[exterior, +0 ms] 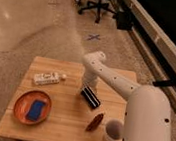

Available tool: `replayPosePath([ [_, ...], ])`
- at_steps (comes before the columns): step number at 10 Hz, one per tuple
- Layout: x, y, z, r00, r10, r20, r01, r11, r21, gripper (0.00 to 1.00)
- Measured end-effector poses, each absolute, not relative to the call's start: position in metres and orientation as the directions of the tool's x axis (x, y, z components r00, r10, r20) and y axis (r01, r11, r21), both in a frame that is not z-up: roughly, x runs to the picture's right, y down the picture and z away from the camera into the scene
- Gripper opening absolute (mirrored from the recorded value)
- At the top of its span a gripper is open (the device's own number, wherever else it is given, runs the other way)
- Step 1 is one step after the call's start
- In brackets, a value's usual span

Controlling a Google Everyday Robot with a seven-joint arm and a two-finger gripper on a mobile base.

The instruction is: Place the eraser in the ceramic cup

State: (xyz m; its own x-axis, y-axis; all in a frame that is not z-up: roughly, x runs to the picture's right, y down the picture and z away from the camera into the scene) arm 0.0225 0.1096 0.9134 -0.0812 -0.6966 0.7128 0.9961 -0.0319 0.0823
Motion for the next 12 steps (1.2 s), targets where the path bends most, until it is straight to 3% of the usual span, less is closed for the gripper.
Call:
replayPosePath([
  [4, 0.016, 0.105, 0.906, -0.1, -0.717, 0.69, 0.993, -0.028, 0.115, 0.08],
  [5, 0.018, 0.104, 0.902, -0.097, -0.721, 0.686, 0.993, -0.019, 0.12, 0.02],
  [12, 0.056, 0.043, 0.834, 0.035, -0.805, 0.593, 0.963, 0.186, 0.195, 0.0],
])
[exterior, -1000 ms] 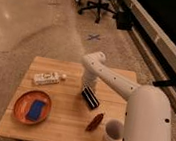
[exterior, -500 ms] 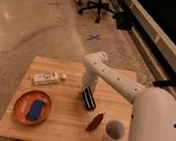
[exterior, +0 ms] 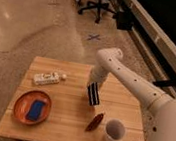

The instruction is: Place the eraser in the ceramic cup

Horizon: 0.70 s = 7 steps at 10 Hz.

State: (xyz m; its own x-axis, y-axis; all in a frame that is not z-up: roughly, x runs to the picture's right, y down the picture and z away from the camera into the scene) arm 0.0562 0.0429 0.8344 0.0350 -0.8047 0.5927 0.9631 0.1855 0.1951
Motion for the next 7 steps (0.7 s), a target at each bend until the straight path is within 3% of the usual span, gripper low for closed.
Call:
replayPosePath([
  [3, 0.083, 0.02, 0.782, 0.097, -0.836, 0.54, 0.927, 0.273, 0.257, 0.0],
  [7, 0.11, 0.031, 0.708, 0.139, -0.867, 0.479, 0.883, 0.327, 0.335, 0.0],
])
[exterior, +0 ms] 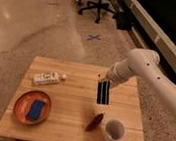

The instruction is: Place the eraser in the ceramic cup

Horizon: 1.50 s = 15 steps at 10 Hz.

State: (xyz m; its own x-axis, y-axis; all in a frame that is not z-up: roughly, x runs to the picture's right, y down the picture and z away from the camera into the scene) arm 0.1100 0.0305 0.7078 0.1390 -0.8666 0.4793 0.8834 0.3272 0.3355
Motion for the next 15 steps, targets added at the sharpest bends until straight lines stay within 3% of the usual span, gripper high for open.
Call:
replayPosePath([
  [5, 0.143, 0.061, 0.665, 0.228, -0.88, 0.416, 0.834, 0.397, 0.383, 0.0],
  [13, 0.196, 0.108, 0.656, 0.323, -0.859, 0.397, 0.81, 0.468, 0.353, 0.0],
  [14, 0.198, 0.11, 0.655, 0.325, -0.858, 0.398, 0.809, 0.47, 0.353, 0.03],
  [15, 0.199, 0.114, 0.655, 0.328, -0.857, 0.398, 0.806, 0.473, 0.355, 0.14],
])
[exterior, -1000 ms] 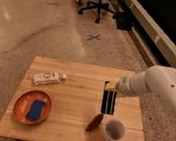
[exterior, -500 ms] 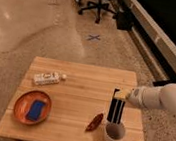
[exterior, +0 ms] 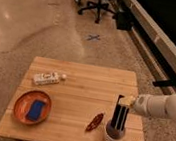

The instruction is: Place the eraser in the ceramic cup

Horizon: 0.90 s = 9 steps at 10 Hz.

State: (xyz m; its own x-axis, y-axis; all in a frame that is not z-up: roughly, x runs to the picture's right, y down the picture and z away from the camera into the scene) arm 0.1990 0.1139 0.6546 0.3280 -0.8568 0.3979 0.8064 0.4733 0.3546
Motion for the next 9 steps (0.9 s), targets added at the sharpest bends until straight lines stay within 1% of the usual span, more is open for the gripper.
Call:
replayPosePath([
  [2, 0.198, 0.119, 0.655, 0.325, -0.856, 0.402, 0.806, 0.473, 0.356, 0.32],
  [3, 0.197, 0.123, 0.656, 0.325, -0.855, 0.405, 0.804, 0.475, 0.357, 0.45],
  [6, 0.198, 0.128, 0.658, 0.326, -0.852, 0.411, 0.804, 0.478, 0.354, 0.73],
  [7, 0.199, 0.129, 0.658, 0.327, -0.851, 0.412, 0.803, 0.48, 0.353, 0.79],
  [9, 0.199, 0.13, 0.658, 0.327, -0.85, 0.413, 0.803, 0.48, 0.353, 0.8],
])
